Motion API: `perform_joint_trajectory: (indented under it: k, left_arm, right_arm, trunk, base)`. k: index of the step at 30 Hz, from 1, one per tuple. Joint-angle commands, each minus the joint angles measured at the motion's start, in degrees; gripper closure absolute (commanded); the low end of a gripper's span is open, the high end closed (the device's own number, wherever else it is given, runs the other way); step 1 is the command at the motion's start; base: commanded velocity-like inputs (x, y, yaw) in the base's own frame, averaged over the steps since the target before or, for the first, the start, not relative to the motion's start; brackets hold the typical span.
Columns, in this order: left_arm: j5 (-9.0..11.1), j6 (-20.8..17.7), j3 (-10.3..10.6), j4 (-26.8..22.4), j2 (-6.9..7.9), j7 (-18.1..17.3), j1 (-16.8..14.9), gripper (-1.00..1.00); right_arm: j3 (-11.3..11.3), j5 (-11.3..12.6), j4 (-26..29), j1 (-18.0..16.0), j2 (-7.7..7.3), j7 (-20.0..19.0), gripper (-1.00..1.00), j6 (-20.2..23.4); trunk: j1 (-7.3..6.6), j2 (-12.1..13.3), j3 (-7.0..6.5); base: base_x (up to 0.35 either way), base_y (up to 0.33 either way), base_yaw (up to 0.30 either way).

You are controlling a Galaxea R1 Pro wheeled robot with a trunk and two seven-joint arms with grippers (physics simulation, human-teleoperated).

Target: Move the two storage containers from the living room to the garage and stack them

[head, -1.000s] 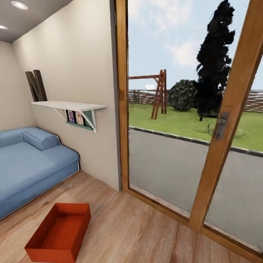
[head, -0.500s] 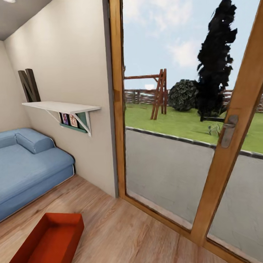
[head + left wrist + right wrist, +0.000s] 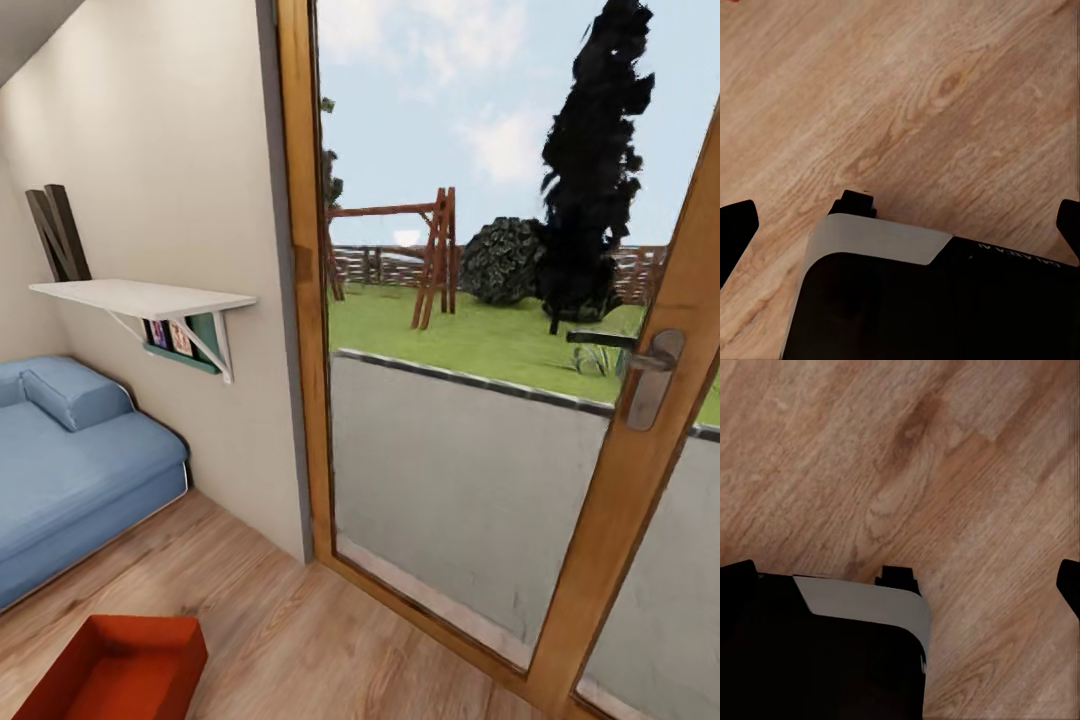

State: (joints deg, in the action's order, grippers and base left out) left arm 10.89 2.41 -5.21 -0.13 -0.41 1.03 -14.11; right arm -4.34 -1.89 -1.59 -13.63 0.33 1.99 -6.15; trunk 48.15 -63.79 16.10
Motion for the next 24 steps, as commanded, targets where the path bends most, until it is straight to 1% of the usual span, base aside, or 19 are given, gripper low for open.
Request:
perform_joint_trajectory:
  k: [1,24]
  left_arm:
    - [0.0,0.2,-0.4,0.0,-0.02,0.1,0.0,-1.00]
    - [-0.1,0.1,-0.4,0.0,-0.02,0.1,0.0,-1.00]
  right_arm:
    - [-0.4,-0.2,-0.2,-0.1,-0.02,0.2,-1.00,-0.3]
    - [-0.5,-0.4,-0.2,-0.1,0.02,0.2,-1.00,-0.3]
  trunk:
    - [0.03,0.0,0.07]
    - [0.03,0.0,0.07]
  base:
    - [0.314,-0.112,0.000]
    - [0.314,-0.112,0.000]
